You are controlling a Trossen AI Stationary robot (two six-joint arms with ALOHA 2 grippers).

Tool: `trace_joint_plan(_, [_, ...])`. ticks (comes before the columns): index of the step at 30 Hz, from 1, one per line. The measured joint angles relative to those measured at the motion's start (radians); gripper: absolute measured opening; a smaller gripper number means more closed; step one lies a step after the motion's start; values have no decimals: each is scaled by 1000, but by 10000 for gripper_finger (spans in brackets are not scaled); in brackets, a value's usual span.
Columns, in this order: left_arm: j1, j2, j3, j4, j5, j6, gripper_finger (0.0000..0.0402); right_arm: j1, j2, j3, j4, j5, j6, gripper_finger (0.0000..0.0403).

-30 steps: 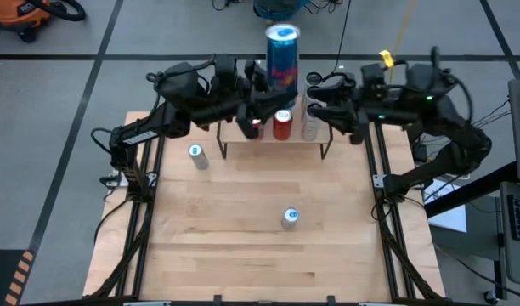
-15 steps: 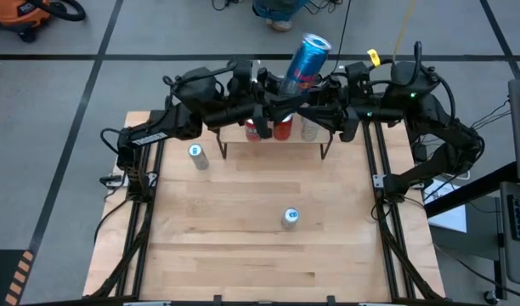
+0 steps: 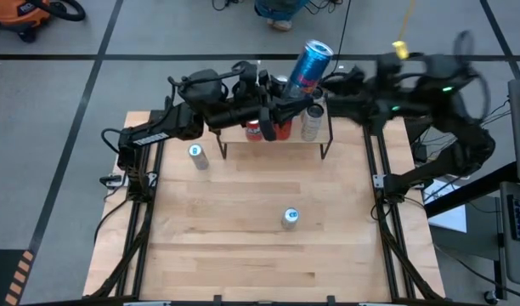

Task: Place canned beverage on shelf
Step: Put the top right blue soda can on the shelf

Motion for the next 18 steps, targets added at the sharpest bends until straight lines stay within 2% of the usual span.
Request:
trace_joint_plan(5, [-9, 10, 0, -14, 2, 0, 240, -8, -16, 55, 3, 74, -59, 286])
trace_joint_plan(8, [-16, 18, 0, -28, 34, -1, 240, -27, -11, 63, 6, 76, -75, 289])
trace_joint_plan(14, [-30, 32, 0, -16, 54, -3, 240, -52, 11, 63, 22, -52, -75, 312])
trace_joint_plan(18, [-35, 40, 0, -14, 57, -4, 240, -53, 33, 63, 49, -85, -93, 313])
